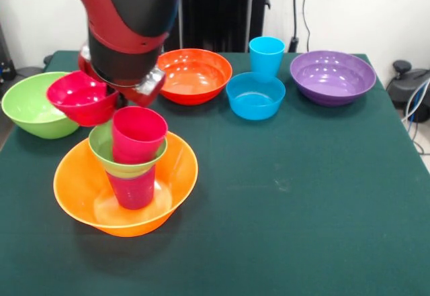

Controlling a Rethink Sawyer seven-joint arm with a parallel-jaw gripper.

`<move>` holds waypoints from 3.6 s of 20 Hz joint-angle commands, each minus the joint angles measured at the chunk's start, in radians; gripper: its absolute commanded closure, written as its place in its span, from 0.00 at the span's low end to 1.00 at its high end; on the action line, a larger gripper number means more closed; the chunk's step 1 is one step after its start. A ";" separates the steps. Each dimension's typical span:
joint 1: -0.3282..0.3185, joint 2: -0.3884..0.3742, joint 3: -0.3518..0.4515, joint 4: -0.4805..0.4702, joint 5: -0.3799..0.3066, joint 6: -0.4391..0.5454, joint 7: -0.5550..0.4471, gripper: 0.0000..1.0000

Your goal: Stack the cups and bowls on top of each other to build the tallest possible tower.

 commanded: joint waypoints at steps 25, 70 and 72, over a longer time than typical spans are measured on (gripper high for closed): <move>0.083 0.001 -0.076 -0.167 0.066 0.251 0.156 1.00; 0.096 0.265 -0.166 -0.465 0.266 0.390 0.268 1.00; 0.091 0.263 -0.169 -0.448 0.262 0.377 0.253 1.00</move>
